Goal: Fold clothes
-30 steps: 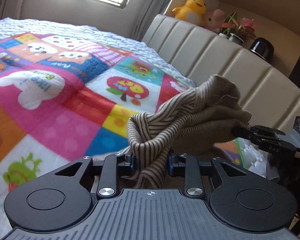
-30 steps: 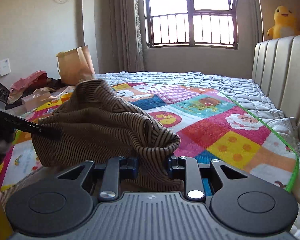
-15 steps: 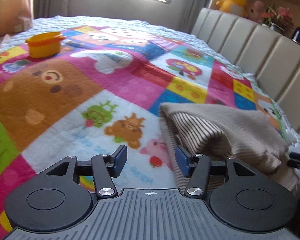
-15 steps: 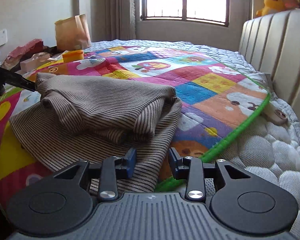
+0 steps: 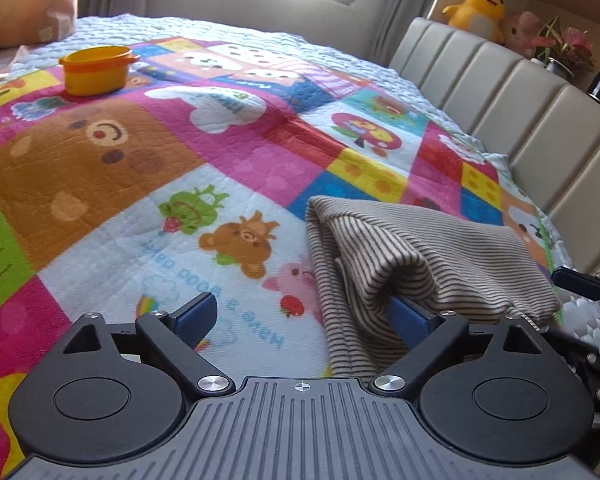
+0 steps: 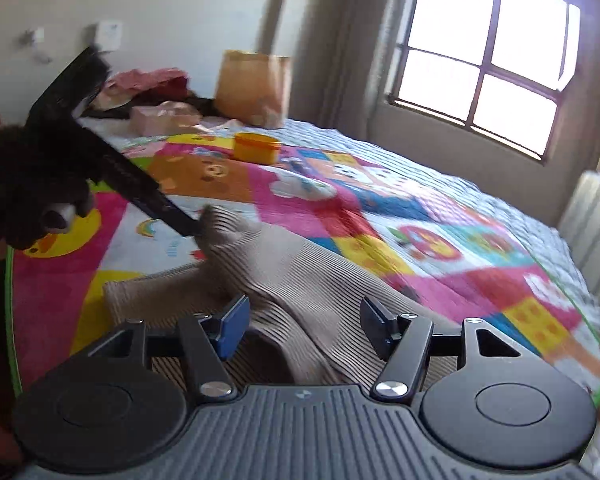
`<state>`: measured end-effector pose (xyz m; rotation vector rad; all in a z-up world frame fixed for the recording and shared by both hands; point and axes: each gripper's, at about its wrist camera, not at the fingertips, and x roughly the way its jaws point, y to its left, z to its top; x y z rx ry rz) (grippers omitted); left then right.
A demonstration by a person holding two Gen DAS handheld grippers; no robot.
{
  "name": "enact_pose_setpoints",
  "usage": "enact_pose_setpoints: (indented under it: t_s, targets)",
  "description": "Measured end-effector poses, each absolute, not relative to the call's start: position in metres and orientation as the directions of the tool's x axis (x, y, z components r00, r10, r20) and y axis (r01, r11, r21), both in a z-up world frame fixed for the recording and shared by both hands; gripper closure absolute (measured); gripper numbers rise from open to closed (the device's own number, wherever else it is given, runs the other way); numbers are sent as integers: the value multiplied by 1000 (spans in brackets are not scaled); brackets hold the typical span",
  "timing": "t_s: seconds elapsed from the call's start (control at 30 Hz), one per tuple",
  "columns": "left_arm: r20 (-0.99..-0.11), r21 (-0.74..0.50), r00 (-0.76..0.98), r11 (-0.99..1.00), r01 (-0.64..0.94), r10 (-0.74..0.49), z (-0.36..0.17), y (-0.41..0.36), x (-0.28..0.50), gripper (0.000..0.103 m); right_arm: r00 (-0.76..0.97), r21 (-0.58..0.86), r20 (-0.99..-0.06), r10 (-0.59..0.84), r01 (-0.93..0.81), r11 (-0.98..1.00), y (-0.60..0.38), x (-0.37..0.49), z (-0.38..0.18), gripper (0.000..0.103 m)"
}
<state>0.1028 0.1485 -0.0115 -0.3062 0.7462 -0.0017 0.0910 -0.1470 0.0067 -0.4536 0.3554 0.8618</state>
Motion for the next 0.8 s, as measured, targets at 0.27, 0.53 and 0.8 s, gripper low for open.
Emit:
enact_pose_setpoints:
  t_s: [0.27,0.53,0.8]
  targets:
    - [-613,-358,777,927,-110,-145,-13,174,80,1,640,-541,-528,559,-760,360,-44,103,-42,65]
    - [-619,-410,765,904,-123,-177,-34,189,83,0,616,111,-414,670,-696,709,-128,179,38,75]
    - [-611,-463,756,880,-101,-235,-36,183,82,0,486,220,-412,771,-768,602,-127,161,26,66]
